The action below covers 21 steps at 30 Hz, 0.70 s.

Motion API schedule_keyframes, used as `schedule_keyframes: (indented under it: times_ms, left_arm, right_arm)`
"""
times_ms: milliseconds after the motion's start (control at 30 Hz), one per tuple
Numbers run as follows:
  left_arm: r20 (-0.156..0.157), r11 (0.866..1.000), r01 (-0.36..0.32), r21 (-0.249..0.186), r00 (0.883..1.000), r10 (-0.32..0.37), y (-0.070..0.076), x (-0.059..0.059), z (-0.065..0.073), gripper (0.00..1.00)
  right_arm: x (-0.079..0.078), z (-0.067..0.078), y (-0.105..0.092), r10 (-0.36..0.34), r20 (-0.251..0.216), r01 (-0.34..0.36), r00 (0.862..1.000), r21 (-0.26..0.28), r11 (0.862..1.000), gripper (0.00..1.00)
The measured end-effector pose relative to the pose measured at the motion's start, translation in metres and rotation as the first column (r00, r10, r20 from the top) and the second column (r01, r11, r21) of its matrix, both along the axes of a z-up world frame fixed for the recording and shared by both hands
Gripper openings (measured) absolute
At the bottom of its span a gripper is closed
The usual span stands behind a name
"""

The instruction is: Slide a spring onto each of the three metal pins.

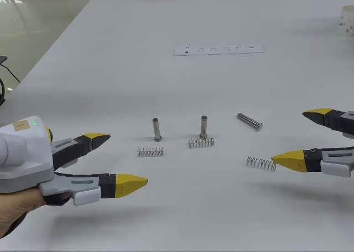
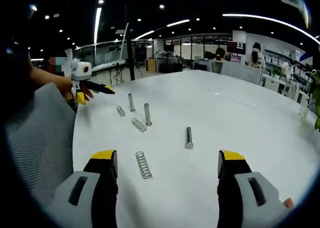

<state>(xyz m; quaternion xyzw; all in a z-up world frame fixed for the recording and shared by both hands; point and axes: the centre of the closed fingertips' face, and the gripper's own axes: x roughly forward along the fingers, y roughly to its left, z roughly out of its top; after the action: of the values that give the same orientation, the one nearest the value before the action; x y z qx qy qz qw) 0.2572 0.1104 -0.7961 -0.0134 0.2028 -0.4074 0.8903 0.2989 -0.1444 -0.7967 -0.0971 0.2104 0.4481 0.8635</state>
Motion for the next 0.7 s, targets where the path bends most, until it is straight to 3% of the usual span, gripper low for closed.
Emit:
schedule_keyframes:
  times_ms: [700]
  left_arm:
    - [0.001,1.000,-0.001,-0.006,1.000,0.001,-0.0001,-0.0012,-0.0011,0.83]
  right_arm:
    - [-0.0007,-0.0016,0.0003,0.002,-0.008,-0.002,1.000,-0.004,1.000,0.80]
